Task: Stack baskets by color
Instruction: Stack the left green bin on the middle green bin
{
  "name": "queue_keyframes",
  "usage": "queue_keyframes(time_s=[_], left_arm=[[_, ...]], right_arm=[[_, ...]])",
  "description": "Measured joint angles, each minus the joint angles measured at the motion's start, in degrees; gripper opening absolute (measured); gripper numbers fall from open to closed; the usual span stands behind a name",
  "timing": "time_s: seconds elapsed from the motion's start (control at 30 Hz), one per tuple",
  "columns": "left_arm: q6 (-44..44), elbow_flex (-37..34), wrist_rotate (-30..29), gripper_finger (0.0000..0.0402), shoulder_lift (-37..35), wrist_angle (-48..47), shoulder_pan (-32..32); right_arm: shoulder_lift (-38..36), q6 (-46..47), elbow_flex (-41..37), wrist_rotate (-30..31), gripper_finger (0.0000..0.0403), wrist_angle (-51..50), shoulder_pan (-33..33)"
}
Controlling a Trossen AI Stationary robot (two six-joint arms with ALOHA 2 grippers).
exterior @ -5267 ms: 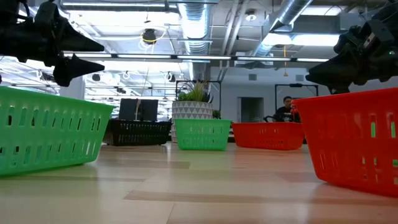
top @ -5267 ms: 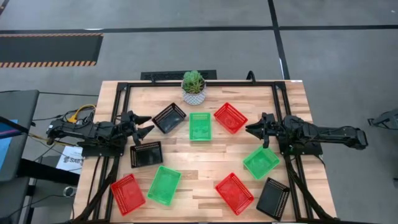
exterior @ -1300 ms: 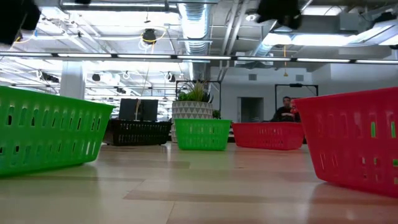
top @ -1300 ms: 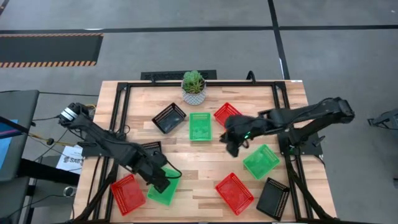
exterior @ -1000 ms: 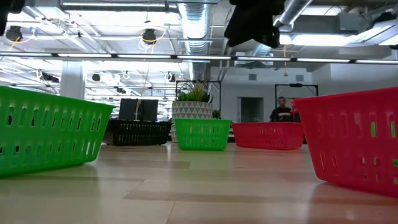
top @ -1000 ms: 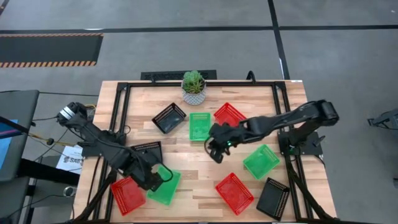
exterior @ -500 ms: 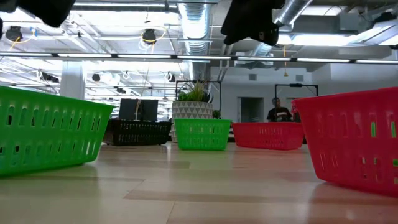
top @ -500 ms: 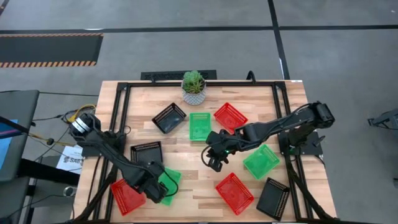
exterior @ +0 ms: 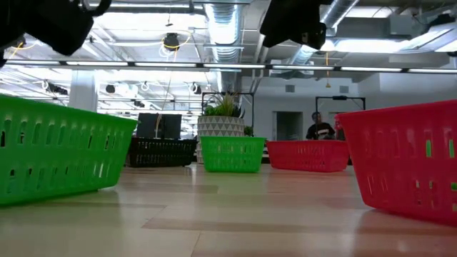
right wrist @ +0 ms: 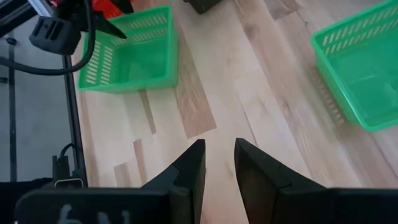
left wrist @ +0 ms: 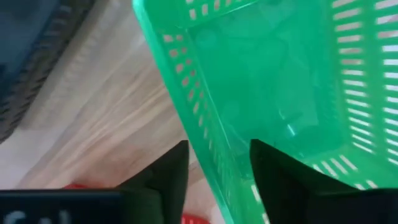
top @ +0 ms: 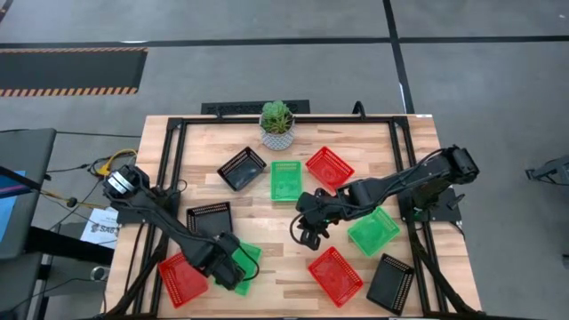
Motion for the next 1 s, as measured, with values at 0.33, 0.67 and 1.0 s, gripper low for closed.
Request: queue_keyframes(time_s=[0.33, 0.67, 1.0], left_arm=[[1.31, -0.22, -2.21, 0.0010, -0.04, 1.02, 3.31], [1.70, 8.79, -16.02, 0.0001, -0.04, -4.45, 6.46], [-4.49, 20.50, -34.81, 0.0000, -0.28, -22.42, 10.48]], right_arm=[[0.00, 2.53, 0.00, 0.18, 0.0108, 0.03, 0.22], [-0.52, 9.34, 0.00, 0.59, 0.0108, -2.38, -0.13], [-7.85, 19.90, -0.04, 16.14, 0.0108, -12.26, 2.74]])
